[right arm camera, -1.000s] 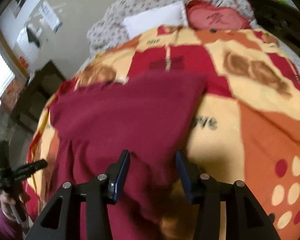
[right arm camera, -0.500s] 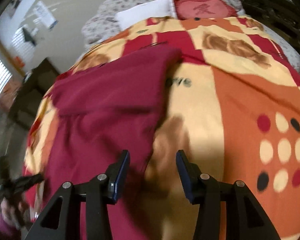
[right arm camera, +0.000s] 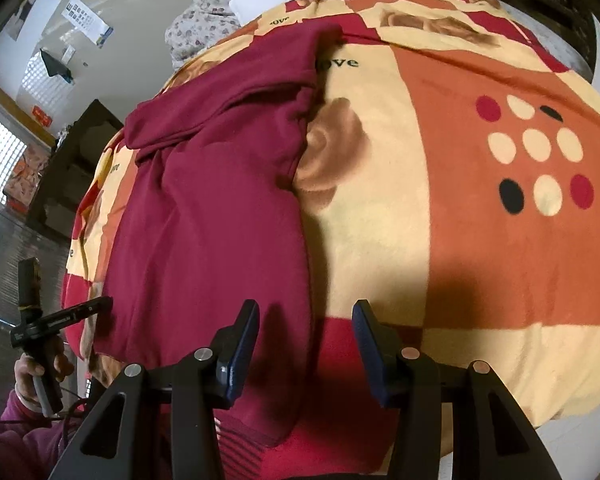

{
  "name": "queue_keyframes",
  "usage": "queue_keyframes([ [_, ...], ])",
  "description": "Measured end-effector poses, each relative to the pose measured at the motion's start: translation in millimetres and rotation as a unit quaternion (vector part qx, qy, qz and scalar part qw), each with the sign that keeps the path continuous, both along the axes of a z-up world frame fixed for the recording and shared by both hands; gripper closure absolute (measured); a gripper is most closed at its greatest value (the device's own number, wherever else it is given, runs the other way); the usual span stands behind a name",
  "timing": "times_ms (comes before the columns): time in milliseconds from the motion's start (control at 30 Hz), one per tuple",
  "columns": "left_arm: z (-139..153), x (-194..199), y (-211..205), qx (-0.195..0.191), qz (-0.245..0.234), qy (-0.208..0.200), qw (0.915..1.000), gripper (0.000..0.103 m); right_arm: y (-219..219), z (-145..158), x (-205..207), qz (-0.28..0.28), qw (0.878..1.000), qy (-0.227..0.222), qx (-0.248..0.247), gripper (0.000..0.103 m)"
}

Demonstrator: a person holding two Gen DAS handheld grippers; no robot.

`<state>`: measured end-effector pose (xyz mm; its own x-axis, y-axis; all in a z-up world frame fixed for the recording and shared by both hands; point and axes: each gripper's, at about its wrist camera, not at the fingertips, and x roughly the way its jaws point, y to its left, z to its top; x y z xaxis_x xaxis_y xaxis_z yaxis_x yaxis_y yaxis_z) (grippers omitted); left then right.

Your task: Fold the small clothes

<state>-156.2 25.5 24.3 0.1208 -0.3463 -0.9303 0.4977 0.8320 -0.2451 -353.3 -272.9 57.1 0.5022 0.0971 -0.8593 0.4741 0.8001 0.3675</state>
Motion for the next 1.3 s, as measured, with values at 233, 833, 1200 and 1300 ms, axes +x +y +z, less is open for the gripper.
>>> queue_keyframes([
  [233, -3, -1, -5, 0.008, 0.011, 0.001, 0.9999, 0.066, 6, -8, 7, 0.012, 1.0, 0.014, 0.014, 0.057],
  [833, -9, -18, -6, -0.015, -0.004, 0.061, 0.998, 0.052, 16, -15, -1, 0.016, 0.999, 0.019, 0.034, 0.056],
  [1200, -15, -24, -27, -0.027, -0.025, 0.069, 0.9969, 0.019, 15, -17, -6, 0.014, 0.999, 0.013, 0.05, 0.056],
  [1300, -15, -28, -34, -0.013, -0.043, 0.058, 0.9973, 0.019, 16, -17, -8, 0.011, 0.999, 0.011, 0.052, 0.056],
])
